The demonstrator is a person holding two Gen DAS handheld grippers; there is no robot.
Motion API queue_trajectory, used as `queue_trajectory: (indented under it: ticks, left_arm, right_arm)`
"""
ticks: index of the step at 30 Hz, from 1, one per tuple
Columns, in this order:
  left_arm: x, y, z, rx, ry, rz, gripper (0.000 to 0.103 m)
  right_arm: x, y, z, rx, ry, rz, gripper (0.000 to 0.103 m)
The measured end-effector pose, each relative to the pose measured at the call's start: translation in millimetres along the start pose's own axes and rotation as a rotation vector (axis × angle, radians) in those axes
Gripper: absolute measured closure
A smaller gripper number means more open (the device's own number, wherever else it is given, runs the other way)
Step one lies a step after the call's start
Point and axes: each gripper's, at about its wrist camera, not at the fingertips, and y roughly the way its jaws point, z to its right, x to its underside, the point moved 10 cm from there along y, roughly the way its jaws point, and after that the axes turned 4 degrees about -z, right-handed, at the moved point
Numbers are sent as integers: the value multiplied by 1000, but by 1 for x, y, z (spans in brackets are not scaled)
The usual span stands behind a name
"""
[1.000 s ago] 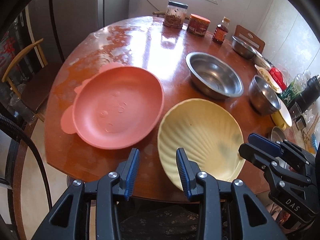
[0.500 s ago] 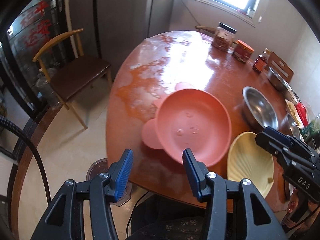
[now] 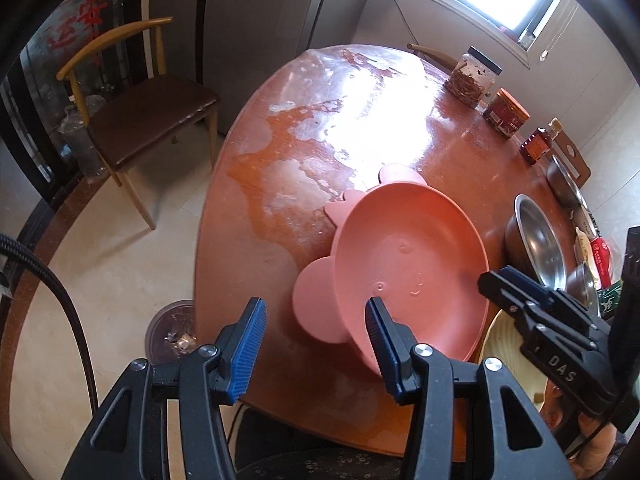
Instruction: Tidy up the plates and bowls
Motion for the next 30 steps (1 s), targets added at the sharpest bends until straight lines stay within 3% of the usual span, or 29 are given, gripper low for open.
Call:
queue_trajectory:
  ticks: [6,19,30]
  left_arm:
    - [0,13,9,117,-35,-34,52]
    - [-11,-7,20,29,40,52,58]
    - [-12,-50,58,54,117,137,58]
  right_arm:
    - [2,14,-2,-11,0,-20,78]
    - [-10,-4,-2,27,-37,55,81]
    - [-9,-60,7,33,-24,160,81]
